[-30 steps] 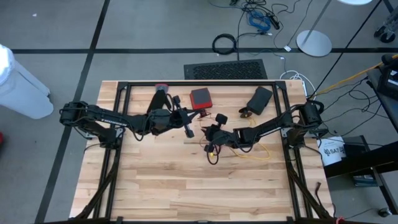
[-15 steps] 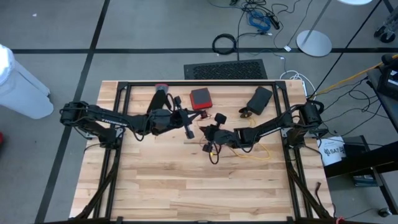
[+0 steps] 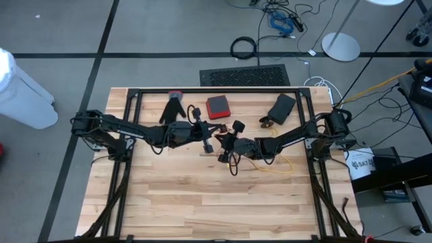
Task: Coil cords
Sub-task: Coil the red wire onto the spool
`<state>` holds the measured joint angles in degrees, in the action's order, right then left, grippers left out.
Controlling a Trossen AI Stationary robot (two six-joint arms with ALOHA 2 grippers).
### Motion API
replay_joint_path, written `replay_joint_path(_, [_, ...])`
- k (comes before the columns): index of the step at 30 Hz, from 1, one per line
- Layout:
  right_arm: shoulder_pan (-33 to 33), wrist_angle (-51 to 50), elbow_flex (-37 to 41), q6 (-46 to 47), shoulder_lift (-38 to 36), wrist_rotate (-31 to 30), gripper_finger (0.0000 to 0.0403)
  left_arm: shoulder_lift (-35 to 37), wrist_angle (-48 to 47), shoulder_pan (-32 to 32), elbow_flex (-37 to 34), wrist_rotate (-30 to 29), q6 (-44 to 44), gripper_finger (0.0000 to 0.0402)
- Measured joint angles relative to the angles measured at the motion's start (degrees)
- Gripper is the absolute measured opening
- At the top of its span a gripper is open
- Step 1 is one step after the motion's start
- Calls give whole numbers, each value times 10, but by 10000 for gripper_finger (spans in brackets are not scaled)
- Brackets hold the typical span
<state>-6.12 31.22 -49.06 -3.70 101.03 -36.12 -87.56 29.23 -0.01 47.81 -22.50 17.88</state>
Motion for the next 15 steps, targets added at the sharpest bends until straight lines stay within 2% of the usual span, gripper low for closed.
replay_joint_path(10, [-25, 1, 0, -2, 0, -34, 0, -3, -10, 0, 0, -17, 20, 0])
replay_joint_path(15, [-41, 3, 0, -1, 0, -76, 0, -3, -34, 0, 0, -28, 20, 0])
